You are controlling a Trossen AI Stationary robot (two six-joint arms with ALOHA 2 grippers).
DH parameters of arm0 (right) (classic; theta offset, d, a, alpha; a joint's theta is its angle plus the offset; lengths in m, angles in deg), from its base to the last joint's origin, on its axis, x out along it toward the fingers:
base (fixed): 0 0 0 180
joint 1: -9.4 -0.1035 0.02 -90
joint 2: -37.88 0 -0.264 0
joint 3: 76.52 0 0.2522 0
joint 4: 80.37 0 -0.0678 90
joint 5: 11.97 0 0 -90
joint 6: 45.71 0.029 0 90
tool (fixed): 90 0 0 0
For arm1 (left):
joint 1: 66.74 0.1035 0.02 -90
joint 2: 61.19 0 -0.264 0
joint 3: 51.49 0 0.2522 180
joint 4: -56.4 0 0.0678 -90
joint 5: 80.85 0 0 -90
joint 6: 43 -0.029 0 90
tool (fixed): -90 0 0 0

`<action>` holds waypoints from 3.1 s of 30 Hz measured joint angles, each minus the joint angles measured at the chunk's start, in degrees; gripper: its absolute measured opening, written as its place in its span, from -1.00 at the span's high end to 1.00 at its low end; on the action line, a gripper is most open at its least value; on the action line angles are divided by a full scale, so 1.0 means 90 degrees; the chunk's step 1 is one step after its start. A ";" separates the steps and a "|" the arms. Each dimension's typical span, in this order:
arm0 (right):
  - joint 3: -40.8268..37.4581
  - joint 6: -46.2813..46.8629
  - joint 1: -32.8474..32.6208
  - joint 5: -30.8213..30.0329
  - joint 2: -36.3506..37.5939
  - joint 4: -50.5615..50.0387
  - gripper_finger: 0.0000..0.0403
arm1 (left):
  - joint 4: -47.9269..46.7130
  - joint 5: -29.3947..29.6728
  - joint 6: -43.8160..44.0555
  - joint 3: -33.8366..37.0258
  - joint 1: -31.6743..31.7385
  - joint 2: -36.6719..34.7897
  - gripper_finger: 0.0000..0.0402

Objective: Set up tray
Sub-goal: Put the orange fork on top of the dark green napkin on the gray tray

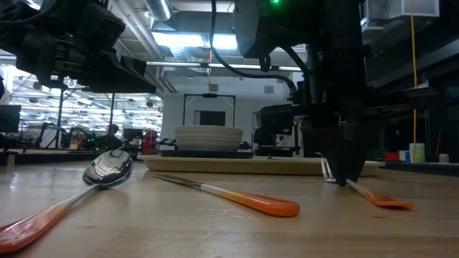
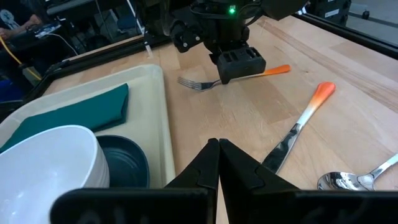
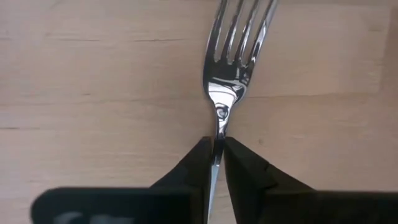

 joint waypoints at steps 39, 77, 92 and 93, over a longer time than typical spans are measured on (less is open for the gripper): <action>0.0007 0.0054 -0.0068 -0.0064 0.0010 0.0365 0.73 | -0.0133 -0.0002 0.0000 0.0000 -0.0001 -0.0001 0.97; 0.0007 -0.0138 -0.1050 -0.1595 0.1336 -0.0665 0.90 | -0.0197 -0.0083 -0.0169 0.0001 -0.0001 0.0000 0.98; -0.0306 -0.0992 -0.1851 -0.3502 0.1406 -0.0512 0.94 | -0.0199 -0.0561 -0.0120 0.0002 -0.0002 0.0000 0.99; -0.0418 -0.0987 -0.1890 -0.3492 0.1406 -0.0441 0.94 | -0.0208 -0.0561 -0.0115 0.0001 -0.0002 0.0000 0.99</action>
